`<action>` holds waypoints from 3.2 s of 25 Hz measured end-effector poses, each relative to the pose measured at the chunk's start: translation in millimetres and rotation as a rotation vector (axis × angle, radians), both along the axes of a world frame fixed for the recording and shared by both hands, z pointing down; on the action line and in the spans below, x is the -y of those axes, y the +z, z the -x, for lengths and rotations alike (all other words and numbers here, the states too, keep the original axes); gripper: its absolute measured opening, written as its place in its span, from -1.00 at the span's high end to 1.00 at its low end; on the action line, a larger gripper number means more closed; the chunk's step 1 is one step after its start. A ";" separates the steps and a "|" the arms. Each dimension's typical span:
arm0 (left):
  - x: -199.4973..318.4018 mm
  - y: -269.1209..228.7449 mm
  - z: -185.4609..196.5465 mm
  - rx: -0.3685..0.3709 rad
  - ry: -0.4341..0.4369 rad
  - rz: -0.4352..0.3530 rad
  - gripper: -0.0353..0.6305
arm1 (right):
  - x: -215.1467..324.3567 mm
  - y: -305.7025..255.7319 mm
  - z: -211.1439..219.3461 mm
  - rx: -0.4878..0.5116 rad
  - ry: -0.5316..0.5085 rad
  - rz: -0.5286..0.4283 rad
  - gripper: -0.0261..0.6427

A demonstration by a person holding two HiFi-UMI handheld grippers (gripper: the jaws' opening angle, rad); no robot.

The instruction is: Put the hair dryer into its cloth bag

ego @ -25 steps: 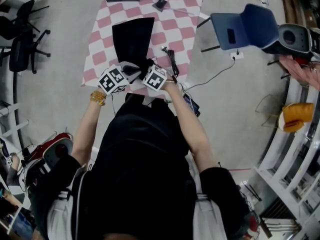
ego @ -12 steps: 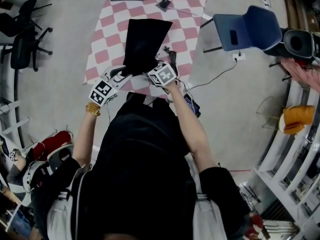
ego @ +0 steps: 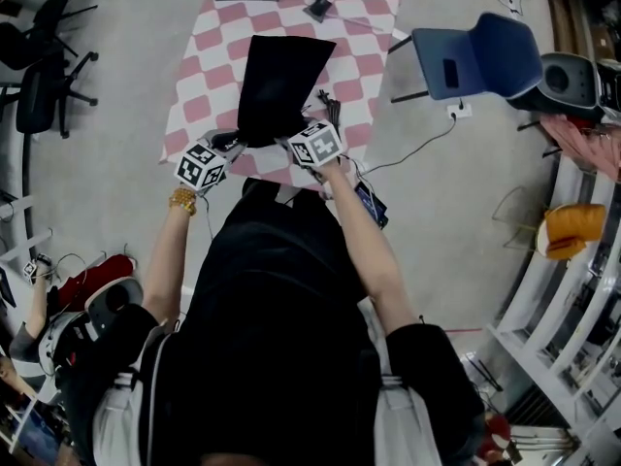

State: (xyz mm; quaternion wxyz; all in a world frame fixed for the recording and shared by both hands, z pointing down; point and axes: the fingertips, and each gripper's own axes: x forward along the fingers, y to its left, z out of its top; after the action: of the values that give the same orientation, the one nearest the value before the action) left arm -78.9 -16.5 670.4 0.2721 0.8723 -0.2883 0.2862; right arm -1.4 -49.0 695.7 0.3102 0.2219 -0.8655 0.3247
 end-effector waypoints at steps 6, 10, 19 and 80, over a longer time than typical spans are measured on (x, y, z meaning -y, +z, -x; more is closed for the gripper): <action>-5.7 -14.2 -8.1 -0.009 0.027 -0.027 0.83 | 9.1 -5.3 -2.3 0.043 0.125 0.033 0.36; -12.5 -34.0 -25.2 -0.030 0.090 -0.063 0.83 | 19.1 -5.5 -5.7 0.081 0.247 0.074 0.36; -21.2 -54.0 -36.8 -0.115 0.127 -0.072 0.83 | 28.5 -5.5 -11.3 0.121 0.387 0.141 0.36; 57.8 -21.9 -48.9 0.037 0.030 -0.106 0.73 | 122.0 21.9 -41.0 0.043 0.299 0.186 0.39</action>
State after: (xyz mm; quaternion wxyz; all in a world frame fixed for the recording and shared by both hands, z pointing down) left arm -30.0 -74.3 648.5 0.2157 0.8842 -0.2952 0.2908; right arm 39.5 -171.0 717.6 0.2590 0.3114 -0.7957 0.4504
